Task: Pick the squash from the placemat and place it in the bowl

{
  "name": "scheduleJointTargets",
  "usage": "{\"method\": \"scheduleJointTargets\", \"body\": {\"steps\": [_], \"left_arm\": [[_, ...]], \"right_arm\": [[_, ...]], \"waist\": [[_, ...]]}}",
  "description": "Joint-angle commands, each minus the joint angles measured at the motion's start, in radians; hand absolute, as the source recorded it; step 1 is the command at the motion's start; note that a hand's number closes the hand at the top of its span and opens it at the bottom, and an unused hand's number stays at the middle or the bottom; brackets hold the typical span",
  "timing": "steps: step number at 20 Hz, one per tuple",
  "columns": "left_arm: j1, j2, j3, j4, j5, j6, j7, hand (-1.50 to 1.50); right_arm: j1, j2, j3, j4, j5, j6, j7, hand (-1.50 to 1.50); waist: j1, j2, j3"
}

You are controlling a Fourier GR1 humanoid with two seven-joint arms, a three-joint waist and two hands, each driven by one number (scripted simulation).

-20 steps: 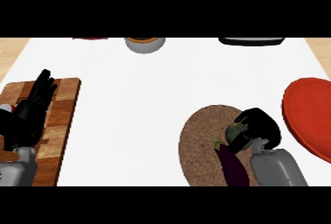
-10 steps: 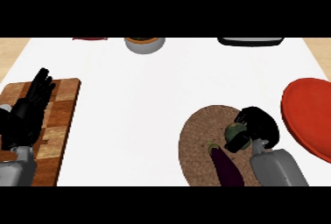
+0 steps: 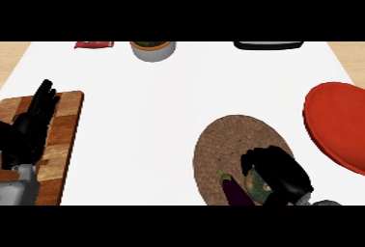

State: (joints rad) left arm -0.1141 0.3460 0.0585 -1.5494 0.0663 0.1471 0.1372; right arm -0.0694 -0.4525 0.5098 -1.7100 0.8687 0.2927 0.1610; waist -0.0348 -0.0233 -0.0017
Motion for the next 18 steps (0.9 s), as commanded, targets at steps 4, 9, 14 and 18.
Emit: {"method": "scheduleJointTargets", "body": {"steps": [4,9,14,18], "left_arm": [[0.043,0.003,0.039,-0.004,0.014,0.011,-0.006,0.0],[0.056,0.003,0.047,0.015,-0.005,0.016,-0.057,0.0],[0.06,0.009,0.041,-0.035,0.012,-0.012,-0.039,0.0],[0.02,0.016,0.042,-0.033,0.019,-0.04,-0.012,0.0]], "right_arm": [[0.183,-0.308,-0.193,-0.369,-0.097,-0.156,-0.315,1.5],[0.255,-0.281,-0.507,-0.487,-0.363,-0.216,-0.341,1.5],[0.373,-0.339,-0.838,-0.496,-0.655,-0.111,-0.416,1.5],[0.354,-0.354,-0.993,-0.389,-0.782,0.01,-0.407,1.5]], "waist": [[-0.051,0.0,0.002],[-0.051,0.009,0.003],[-0.025,0.011,0.003],[0.017,0.02,0.002]]}}
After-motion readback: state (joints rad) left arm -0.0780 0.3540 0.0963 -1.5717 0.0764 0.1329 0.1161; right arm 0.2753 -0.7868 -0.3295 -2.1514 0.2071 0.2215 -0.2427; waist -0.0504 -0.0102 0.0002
